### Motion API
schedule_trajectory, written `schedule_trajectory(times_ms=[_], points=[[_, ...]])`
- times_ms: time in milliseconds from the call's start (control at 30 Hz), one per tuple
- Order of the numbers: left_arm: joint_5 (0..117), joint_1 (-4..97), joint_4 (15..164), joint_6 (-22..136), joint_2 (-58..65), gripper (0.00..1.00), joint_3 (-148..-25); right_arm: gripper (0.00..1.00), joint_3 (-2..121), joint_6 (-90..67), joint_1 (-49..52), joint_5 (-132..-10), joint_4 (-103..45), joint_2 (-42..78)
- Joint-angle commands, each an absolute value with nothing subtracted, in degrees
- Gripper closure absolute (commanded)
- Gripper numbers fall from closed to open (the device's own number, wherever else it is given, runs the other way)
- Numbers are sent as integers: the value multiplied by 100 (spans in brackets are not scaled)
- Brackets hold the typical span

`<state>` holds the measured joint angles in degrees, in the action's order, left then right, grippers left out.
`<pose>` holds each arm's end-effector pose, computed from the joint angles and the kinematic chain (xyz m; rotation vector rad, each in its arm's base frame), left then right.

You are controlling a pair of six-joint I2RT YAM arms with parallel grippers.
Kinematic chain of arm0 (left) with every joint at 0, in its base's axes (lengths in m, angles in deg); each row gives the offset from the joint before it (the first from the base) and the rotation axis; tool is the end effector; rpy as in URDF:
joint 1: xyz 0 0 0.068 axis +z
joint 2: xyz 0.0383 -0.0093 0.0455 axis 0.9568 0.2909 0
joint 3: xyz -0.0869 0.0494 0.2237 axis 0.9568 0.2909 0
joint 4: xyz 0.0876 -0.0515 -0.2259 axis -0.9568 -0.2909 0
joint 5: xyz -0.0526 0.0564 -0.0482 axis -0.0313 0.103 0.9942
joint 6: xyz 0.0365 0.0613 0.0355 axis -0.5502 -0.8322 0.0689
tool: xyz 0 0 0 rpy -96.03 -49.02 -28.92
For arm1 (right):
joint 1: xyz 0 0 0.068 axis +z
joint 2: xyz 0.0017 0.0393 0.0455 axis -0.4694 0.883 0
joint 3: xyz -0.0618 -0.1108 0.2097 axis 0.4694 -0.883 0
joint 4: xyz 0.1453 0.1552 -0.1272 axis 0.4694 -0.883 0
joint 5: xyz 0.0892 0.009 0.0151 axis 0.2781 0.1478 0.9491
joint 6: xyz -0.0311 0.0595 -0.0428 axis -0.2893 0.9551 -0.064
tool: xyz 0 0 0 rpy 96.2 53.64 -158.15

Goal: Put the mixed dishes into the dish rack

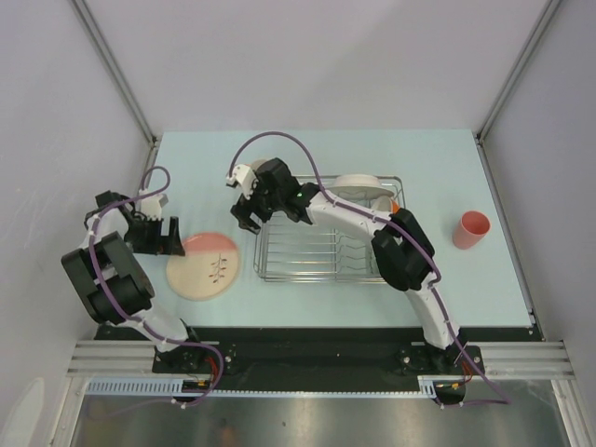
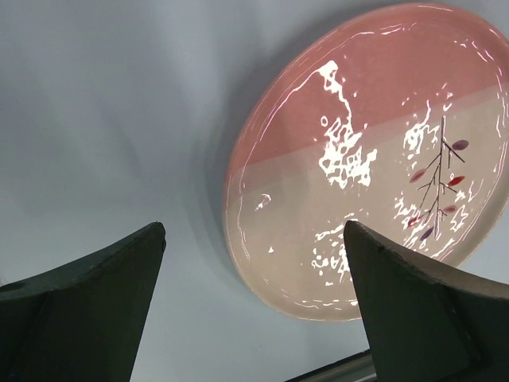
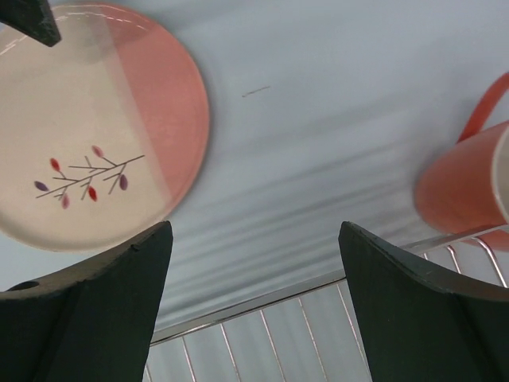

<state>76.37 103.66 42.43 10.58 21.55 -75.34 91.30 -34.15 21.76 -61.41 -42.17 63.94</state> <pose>0.2653 0.1217 0.1426 0.1719 2.6877 -0.3672 0.3178 0.4063 0.2044 -1.3342 1.7428 0.6545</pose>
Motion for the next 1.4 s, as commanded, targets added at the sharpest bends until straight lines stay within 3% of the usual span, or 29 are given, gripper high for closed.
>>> schedule_trajectory(times_ms=[0, 233, 400, 533, 1033, 1100, 1167, 1200, 1267, 1300, 1367], points=[[7852, 10403, 4341, 928, 2210, 0, -7701, 10, 8685, -3507, 1868, -6808, -4867, 6254], [8001, 10394, 4324, 964, 2447, 0, -7789, 10, 8684, -3350, 1771, -7080, -4840, 6061], [8028, 10394, 4306, 902, 2492, 0, -7746, 11, 10271, -2911, 2385, -6757, -5340, 6542], [8045, 10394, 4332, 832, 2465, 0, -7675, 11, 10671, -2568, 2703, -6449, -5324, 7000], [8353, 10385, 4297, 594, 2851, 2, -7850, 22, 10776, -1530, 2536, -5745, -5209, 7967], [8432, 10385, 4227, 489, 2922, 12, -7903, 22, 10820, -1451, 2527, -5675, -5227, 8046], [8511, 10394, 4166, 393, 3054, 33, -8009, 23, 10856, -1433, 2527, -5622, -5236, 8099], [8529, 10394, 4113, 384, 3098, 50, -8044, 23, 10882, -1399, 2518, -5604, -5227, 8100], [8555, 10385, 3999, 331, 3256, 67, -8158, 23, 10882, -1381, 2527, -5534, -5192, 8100], [8564, 10394, 3964, 305, 3369, 82, -8211, 23, 10882, -1346, 2527, -5516, -5192, 8108], [8573, 10385, 3893, 270, 3467, 90, -8290, 23, 10882, -1337, 2501, -5463, -5174, 8108]])
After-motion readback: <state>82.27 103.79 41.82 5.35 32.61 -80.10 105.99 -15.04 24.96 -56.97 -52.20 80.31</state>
